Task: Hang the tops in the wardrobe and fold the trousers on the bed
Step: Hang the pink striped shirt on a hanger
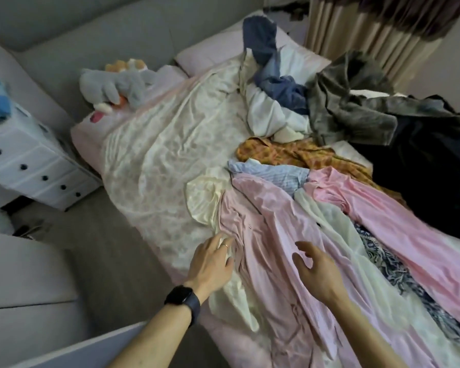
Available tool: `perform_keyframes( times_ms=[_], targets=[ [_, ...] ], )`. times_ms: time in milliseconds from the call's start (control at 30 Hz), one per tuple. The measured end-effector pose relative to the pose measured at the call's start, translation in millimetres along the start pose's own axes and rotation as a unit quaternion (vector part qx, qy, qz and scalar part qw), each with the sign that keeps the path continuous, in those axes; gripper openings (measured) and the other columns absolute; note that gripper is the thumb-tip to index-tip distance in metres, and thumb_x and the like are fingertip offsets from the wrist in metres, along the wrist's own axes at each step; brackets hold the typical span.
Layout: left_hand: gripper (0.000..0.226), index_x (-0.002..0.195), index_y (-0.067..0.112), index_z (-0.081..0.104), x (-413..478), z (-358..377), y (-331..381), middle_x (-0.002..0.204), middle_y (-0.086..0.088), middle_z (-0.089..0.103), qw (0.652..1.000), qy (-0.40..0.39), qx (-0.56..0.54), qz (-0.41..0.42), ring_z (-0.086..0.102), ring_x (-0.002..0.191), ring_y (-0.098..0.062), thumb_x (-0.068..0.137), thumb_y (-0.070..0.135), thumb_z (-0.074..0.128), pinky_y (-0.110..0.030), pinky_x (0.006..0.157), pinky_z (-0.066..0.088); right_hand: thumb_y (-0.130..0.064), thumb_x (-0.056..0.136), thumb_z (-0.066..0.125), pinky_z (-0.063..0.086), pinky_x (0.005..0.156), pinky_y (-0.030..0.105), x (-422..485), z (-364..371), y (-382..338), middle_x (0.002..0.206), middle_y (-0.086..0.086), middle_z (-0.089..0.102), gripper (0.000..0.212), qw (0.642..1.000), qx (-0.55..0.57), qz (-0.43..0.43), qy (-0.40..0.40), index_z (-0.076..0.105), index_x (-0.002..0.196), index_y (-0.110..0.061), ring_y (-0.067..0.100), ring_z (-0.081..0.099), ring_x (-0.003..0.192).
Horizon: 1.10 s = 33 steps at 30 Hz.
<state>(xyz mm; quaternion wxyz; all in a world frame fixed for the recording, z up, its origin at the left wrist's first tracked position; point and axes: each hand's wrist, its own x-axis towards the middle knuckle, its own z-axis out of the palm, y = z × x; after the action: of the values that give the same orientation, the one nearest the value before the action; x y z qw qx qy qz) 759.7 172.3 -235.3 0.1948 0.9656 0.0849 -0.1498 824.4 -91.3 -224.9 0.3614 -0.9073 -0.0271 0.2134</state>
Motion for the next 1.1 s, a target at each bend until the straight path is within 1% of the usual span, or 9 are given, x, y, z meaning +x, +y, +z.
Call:
perform_keyframes(
  times_ms=[133,267,467,567,667,733,867,967,1100],
  targets=[
    [0.059,0.154,0.032,0.035,65.6,22.5,1.5,0.164,0.003,0.021,0.999,-0.012,0.038,0.003,0.033,0.143,-0.016,0.097,0.032,0.046,-0.034,0.119,0.025,-0.028,0.096,0.064,0.049,0.093,0.035,76.3,-0.8,20.4,0.127,0.0,0.068,0.034,1.0,-0.004,0.026,0.005,0.061,0.128,-0.017,0.022,0.065,0.111],
    [0.069,0.158,0.045,0.015,123.1,51.2,-11.0,0.168,0.006,0.003,0.996,-0.049,0.068,-0.036,0.01,0.153,-0.02,0.097,0.037,0.046,-0.048,0.124,0.012,-0.036,0.095,0.064,0.048,0.089,0.035,169.5,11.3,27.1,0.129,0.009,0.065,0.047,0.999,-0.016,0.047,0.004,0.055,0.135,-0.013,0.027,0.067,0.105],
    [0.071,0.159,0.042,0.014,150.2,79.8,-38.4,0.169,0.008,-0.002,0.983,-0.12,0.128,-0.053,0.001,0.154,-0.016,0.096,0.042,0.047,-0.053,0.122,0.011,-0.037,0.093,0.067,0.032,0.112,0.041,275.7,48.5,15.8,0.162,0.016,0.027,0.086,0.992,-0.079,0.006,-0.1,0.017,0.16,-0.018,0.034,0.035,0.145],
    [0.065,0.157,0.038,0.024,148.8,83.5,-41.8,0.168,0.007,0.007,0.991,-0.102,0.075,-0.047,0.01,0.153,-0.016,0.097,0.039,0.048,-0.045,0.123,0.014,-0.039,0.093,0.065,0.045,0.096,0.045,294.2,65.8,10.6,0.15,0.019,0.045,0.079,0.984,-0.137,-0.001,-0.116,0.021,0.157,-0.032,0.039,0.053,0.128],
    [0.045,0.142,0.027,0.052,143.7,72.4,-28.1,0.137,0.005,0.052,0.976,-0.031,-0.171,-0.133,0.055,0.122,-0.013,0.098,0.035,0.059,-0.009,0.1,0.035,-0.04,0.091,0.066,0.046,0.076,0.041,261.9,77.4,3.5,0.127,0.012,0.06,0.049,0.985,-0.152,-0.045,-0.062,0.051,0.137,-0.03,0.039,0.062,0.109],
    [0.039,0.13,0.026,0.056,141.9,55.0,-12.2,0.11,0.009,0.063,0.91,0.006,-0.353,-0.22,0.064,0.103,-0.011,0.095,0.037,0.067,-0.017,0.094,0.047,-0.043,0.091,0.067,0.048,0.072,0.043,214.6,80.0,1.4,0.12,0.007,0.06,0.042,0.989,-0.122,-0.078,-0.026,0.059,0.129,-0.028,0.037,0.063,0.105],
    [0.031,0.11,0.018,0.068,130.9,27.1,10.4,0.106,-0.004,0.076,0.79,0.02,-0.557,-0.256,0.071,0.104,-0.019,0.089,0.041,0.074,-0.036,0.093,0.056,-0.031,0.088,0.074,0.045,0.055,0.036,118.3,81.3,0.4,0.102,-0.003,0.06,0.033,0.988,-0.089,-0.123,0.036,0.064,0.119,-0.031,0.032,0.066,0.085],
    [0.019,0.098,0.016,0.074,102.1,17.3,19.8,0.098,-0.002,0.077,0.805,0.05,-0.52,-0.28,0.073,0.095,-0.017,0.084,0.028,0.082,-0.032,0.085,0.059,-0.026,0.084,0.079,0.046,0.05,0.033,58.6,84.1,-4.4,0.094,-0.005,0.062,0.032,0.989,-0.083,-0.111,0.05,0.071,0.114,-0.032,0.027,0.067,0.077],
    [0.009,0.085,0.023,0.074,43.0,5.7,9.2,0.087,0.009,0.077,0.836,0.028,-0.473,-0.276,0.073,0.09,-0.012,0.083,0.024,0.083,-0.025,0.078,0.058,-0.037,0.088,0.072,0.053,0.078,0.028,2.1,76.7,-15.8,0.109,-0.013,0.07,0.032,0.989,-0.006,-0.106,-0.1,0.071,0.12,-0.034,0.01,0.068,0.094]
  ],
)
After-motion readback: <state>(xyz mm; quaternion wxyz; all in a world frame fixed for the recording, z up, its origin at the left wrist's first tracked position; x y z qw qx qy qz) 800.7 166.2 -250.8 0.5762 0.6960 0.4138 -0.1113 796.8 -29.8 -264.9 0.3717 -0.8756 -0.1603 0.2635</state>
